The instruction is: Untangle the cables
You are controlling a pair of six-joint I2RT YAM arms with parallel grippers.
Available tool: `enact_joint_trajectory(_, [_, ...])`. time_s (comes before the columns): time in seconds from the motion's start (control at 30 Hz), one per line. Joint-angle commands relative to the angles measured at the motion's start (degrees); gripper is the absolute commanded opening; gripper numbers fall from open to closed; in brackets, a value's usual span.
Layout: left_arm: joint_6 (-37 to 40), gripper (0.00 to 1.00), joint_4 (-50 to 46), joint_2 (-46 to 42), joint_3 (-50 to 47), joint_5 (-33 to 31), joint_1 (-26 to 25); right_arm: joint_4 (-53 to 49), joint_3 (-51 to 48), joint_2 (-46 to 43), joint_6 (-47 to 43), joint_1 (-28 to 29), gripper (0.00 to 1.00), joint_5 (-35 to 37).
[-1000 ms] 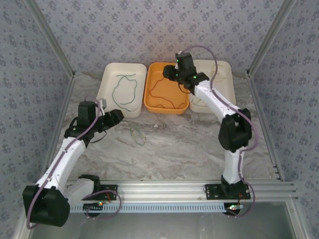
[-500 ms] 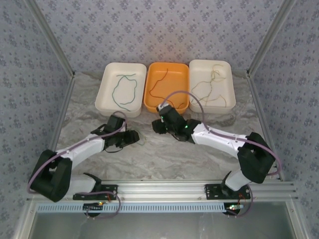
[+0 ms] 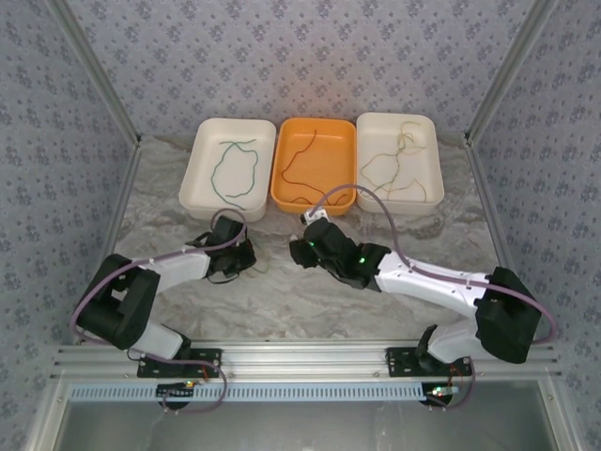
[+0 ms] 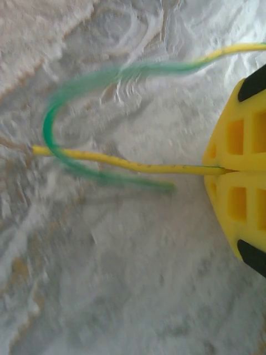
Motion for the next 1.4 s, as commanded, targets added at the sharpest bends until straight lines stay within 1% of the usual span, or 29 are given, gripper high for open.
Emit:
enact_joint_trajectory(0.0, [3.1,0.0,3.8,-0.2,0.2,-0.3,-1.6,0.7,-1.6,-2.6,-1.5,-1.2,0.45,-1.4])
enact_joint_trajectory(0.03, [5.3,0.0,3.0,-2.4,0.1,0.1,-2.0,0.9,-1.9,-3.4,-3.1,-2.0,0.46,-3.8])
enact_joint_trajectory(0.1, [11.6,0.0,1.6,-6.4,0.6,3.3,-2.6,-0.2,-1.6,-4.7,-5.7,-4.6,0.49,-10.1])
enact_joint_trajectory(0.17, [18.9,0.0,-2.6,-10.3,2.5,5.6,-3.7,-3.1,-0.4,-5.1,-9.1,-8.0,0.5,-19.1])
enact_joint_trajectory(0.2, [21.8,0.0,-4.6,-11.7,3.3,6.2,-4.3,-4.0,0.0,-5.1,-10.0,-9.1,0.52,-23.1])
enact_joint_trajectory(0.23, [24.7,0.0,-5.8,-13.1,4.0,8.0,-4.8,-4.9,0.8,-4.7,-10.8,-10.0,0.54,-26.7])
enact_joint_trajectory(0.27, [27.1,0.0,-6.2,-14.0,4.5,10.6,-4.8,-6.3,1.9,-4.0,-11.7,-10.5,0.55,-28.8])
enact_joint_trajectory(0.33, [30.3,0.0,-6.6,-15.1,5.4,15.3,-4.9,-8.4,4.0,-2.0,-13.4,-10.6,0.54,-30.2])
enact_joint_trajectory(0.43, [33.2,0.0,-8.2,-15.3,7.2,17.5,-6.0,-7.8,5.9,0.4,-13.5,-11.8,0.54,-32.0])
enact_joint_trajectory(0.6, [34.1,0.0,-9.2,-15.2,8.9,12.2,-10.6,-6.3,8.3,3.1,-9.8,-14.5,0.53,-34.0])
enact_joint_trajectory(0.7, [34.3,0.0,-10.1,-14.5,9.7,9.6,-12.3,-5.9,9.4,4.9,-7.9,-15.3,0.49,-36.1])
enact_joint_trajectory(0.8, [33.9,0.0,-9.7,-14.2,9.8,8.8,-12.9,-7.8,9.9,7.0,-7.2,-15.4,0.41,-34.8])
enact_joint_trajectory(0.9, [33.7,0.0,-9.8,-13.6,10.4,8.5,-13.8,-4.3,6.9,6.6,-4.9,-15.9,0.33,-35.6])
enact_joint_trajectory(1.03, [33.6,0.0,-10.0,-12.1,11.1,7.8,-14.7,-2.4,5.8,5.7,-3.6,-16.1,0.13,-35.3])
enact_joint_trajectory(1.1, [33.1,0.0,-10.2,-11.5,11.3,7.0,-15.0,-2.4,5.7,5.1,-3.6,-16.1,0.05,-34.6])
enact_joint_trajectory(1.13, [32.5,0.0,-10.5,-11.4,11.3,6.1,-15.0,-2.4,5.5,4.5,-3.5,-16.1,0.01,-34.2])
enact_joint_trajectory(1.2, [30.6,0.0,-10.8,-11.6,11.3,3.6,-15.0,-2.3,4.6,3.2,-3.0,-16.3,0.0,-33.0])
enact_joint_trajectory(1.27, [26.5,0.0,-10.4,-12.3,10.8,0.1,-14.7,-0.9,2.1,0.5,-1.9,-16.4,0.0,-31.1])
enact_joint_trajectory(1.37, [18.8,0.0,-6.5,-13.3,8.9,-0.4,-14.6,4.9,-3.6,-4.8,0.7,-17.5,0.0,-28.5])
